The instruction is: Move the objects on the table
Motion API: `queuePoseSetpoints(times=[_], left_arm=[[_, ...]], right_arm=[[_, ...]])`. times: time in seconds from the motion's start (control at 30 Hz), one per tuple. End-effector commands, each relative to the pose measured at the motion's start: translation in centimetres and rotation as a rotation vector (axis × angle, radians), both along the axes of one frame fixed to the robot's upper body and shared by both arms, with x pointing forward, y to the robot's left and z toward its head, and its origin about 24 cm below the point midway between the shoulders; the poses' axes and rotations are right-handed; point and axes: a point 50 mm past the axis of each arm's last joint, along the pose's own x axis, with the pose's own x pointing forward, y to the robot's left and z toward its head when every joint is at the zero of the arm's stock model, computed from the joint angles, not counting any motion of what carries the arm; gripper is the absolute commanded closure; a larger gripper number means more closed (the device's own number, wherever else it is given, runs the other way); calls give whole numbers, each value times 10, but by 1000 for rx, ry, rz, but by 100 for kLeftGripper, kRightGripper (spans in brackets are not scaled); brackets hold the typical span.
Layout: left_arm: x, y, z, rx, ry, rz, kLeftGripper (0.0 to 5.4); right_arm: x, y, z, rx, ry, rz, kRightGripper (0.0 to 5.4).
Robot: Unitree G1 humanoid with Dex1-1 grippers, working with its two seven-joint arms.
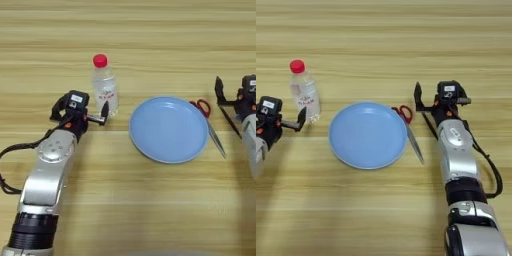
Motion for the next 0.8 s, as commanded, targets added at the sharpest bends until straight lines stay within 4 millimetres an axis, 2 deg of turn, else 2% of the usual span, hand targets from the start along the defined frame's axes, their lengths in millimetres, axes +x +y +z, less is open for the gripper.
queuePoseSetpoints(times=[0.03, 0.23, 0.47, 0.8], left_arm=[[0, 13, -5, 42, 30, 56, 6], [3, 24, -4, 81, 8, 130, 6], [12, 23, -5, 82, -53, 181, 6], [29, 33, -8, 105, -204, 306, 6]], right_arm=[[3, 4, 4, 4, -15, 1, 0], [3, 5, 4, 3, -16, 2, 0], [3, 6, 4, -12, -20, 11, 0], [1, 7, 4, -55, -32, 27, 0]])
